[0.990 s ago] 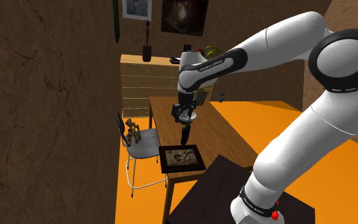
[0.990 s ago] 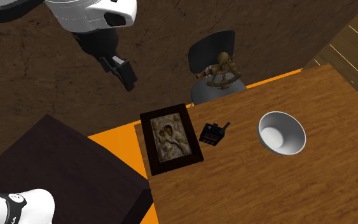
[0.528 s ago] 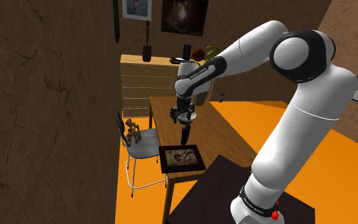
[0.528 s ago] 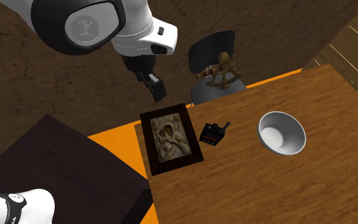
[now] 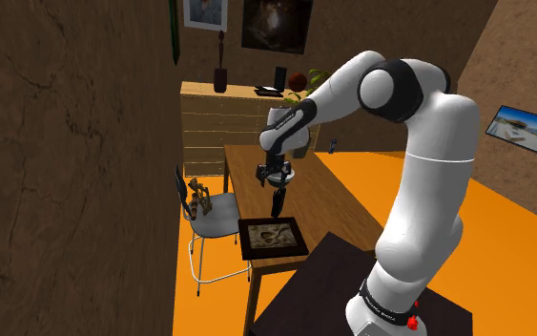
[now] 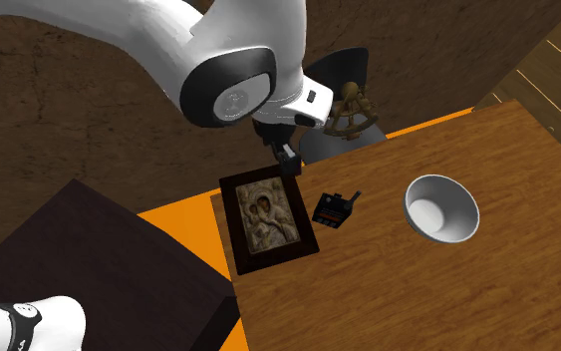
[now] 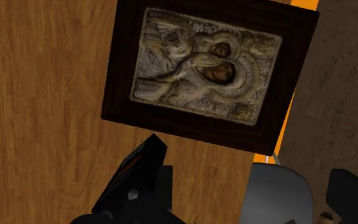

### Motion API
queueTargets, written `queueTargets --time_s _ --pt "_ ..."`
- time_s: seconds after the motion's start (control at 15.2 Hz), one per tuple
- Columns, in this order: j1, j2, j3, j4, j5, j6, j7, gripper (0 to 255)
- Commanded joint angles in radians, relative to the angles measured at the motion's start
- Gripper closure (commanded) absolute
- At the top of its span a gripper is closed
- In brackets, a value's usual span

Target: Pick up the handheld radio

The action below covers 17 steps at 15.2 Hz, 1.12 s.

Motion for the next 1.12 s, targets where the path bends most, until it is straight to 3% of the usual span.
queueTargets --time_s 0.0,0.79,1.06 --pt "-0.015 0.068 -0.014 0.050 0.009 0.021 0.015 0" --pt "-0.122 0.447 -0.070 0.380 0.095 0.078 0.096 0" --pt "-0.126 0.481 -0.067 0.391 0.098 0.102 0.096 0"
